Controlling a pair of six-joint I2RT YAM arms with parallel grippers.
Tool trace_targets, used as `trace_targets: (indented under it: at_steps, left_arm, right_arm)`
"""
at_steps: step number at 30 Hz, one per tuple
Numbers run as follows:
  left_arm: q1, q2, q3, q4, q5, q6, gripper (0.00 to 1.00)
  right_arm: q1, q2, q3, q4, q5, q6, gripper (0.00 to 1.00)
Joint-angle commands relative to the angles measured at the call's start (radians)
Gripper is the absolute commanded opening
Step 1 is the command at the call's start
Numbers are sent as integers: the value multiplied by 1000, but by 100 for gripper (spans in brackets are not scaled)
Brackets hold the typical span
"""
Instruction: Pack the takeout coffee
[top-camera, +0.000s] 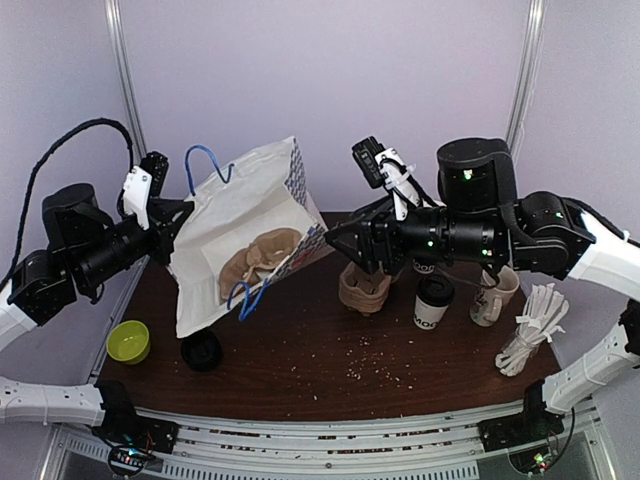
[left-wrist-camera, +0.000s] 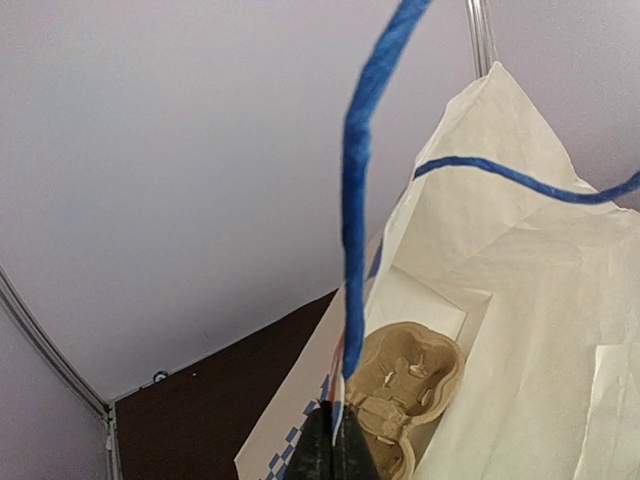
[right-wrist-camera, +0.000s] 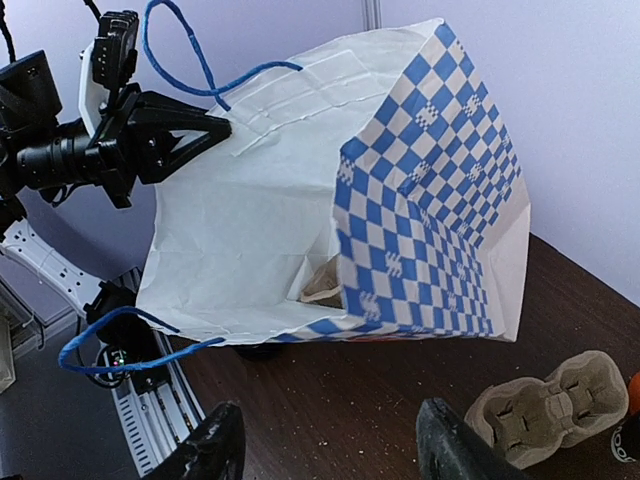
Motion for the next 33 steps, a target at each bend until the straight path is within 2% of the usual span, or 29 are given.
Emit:
trace_targets:
  at_steps: [1,11,18,22,26,33]
  left_arm:
    - [-4,31,13,118,-53,67,0]
    - [-5,95,-103,151,-97,63,0]
    - [-5,74,-149,147,-90,47,0]
    - [-4,42,-161,140,-87,41,0]
    - [-4,25,-164,124,-81,37,0]
    - [-4,11,-177,124,-47,25,0]
  right_arm:
    - [3,-17,-29,67,-9,23,60]
    - [4,-92,-195,78,-10,80,59]
    - [-6,-183,-428,160,141,193,56]
    - [-82,-152,-526,174,123,267,56]
    - [-197,-86,-586,236,26,332,56]
    - [-287,106,-560,290,-84,379,56]
